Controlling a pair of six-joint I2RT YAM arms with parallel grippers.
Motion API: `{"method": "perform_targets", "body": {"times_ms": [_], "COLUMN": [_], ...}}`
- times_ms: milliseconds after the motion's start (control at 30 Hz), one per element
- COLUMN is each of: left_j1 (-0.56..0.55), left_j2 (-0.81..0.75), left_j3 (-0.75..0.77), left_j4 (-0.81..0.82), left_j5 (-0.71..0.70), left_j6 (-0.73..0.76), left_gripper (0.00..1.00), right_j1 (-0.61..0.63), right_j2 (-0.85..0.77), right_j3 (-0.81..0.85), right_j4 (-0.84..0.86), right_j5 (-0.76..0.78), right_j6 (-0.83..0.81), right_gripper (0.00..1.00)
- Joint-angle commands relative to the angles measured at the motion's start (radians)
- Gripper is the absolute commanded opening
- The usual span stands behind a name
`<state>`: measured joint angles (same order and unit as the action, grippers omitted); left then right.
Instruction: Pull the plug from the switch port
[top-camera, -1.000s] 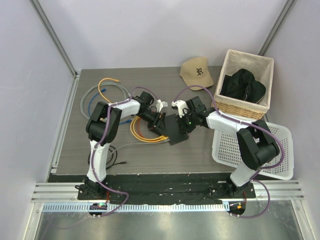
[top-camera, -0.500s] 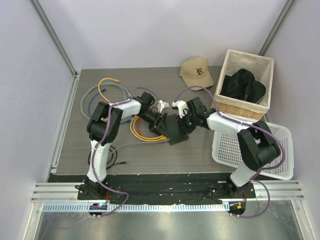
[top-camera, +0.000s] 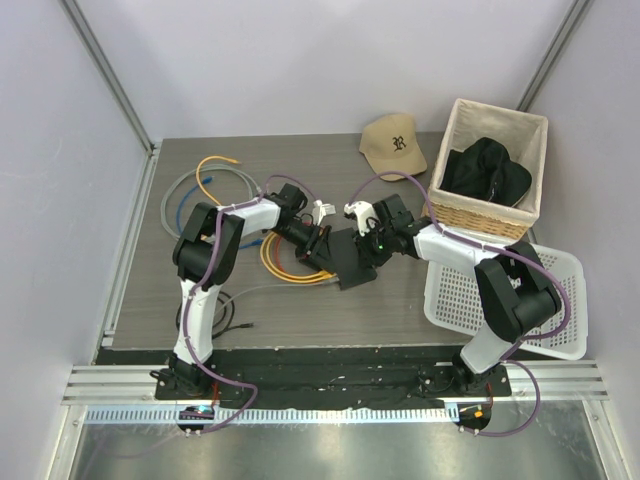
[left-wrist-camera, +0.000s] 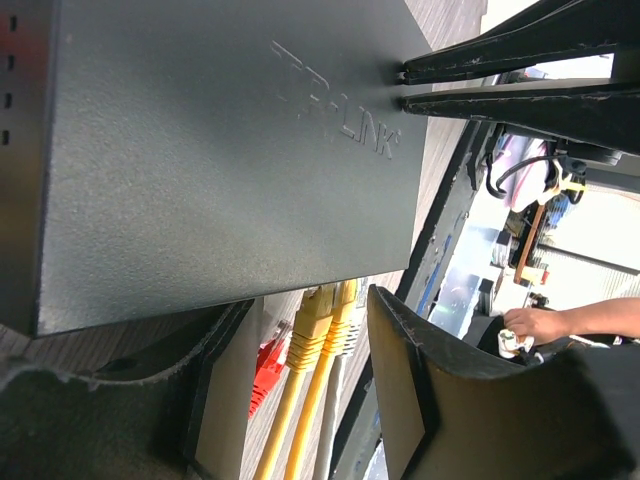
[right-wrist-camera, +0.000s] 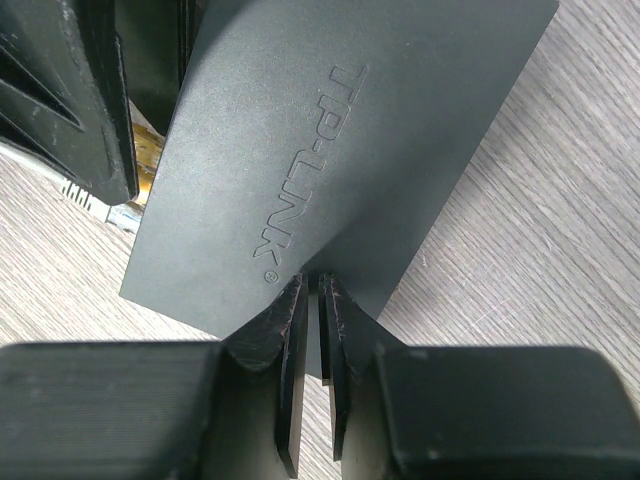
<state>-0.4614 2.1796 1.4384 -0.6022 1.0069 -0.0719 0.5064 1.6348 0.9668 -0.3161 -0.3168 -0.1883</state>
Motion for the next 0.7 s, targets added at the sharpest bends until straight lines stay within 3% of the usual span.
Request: {"method": "perform_targets", "body": {"times_ms": [0,167,400,667], "left_j1": [0.010,0.018,0.023,0.024], "left_j2": [0.003,0.011,-0.009,0.003], "left_j3": [-0.010,-0.010,-0.024,-0.018], "left_j4": [0.021,0.022,0.053,0.065], "left_j5": [-0.034,-0.028,-0.139,-0.067], "left_j6": [0.012,0.003,-0.034,-0.051], "left_gripper": [0.52,0.50,0.46,0.47], "right_j1": [0.004,0.004,0.004,0.004], "right_j2": [0.030,0.030,0.028,0.042], "right_j3": [-0.023,-0.030,-0.036,-0.028], "right_j4": [-0.057,-0.055,-0.055,-0.051], "right_j5": [0.008,0.007,0.010,0.008], "right_j6": [-0.002,0.000,-0.003,0.000], "right_gripper": [0.18,0.18,0.18,0.18]}}
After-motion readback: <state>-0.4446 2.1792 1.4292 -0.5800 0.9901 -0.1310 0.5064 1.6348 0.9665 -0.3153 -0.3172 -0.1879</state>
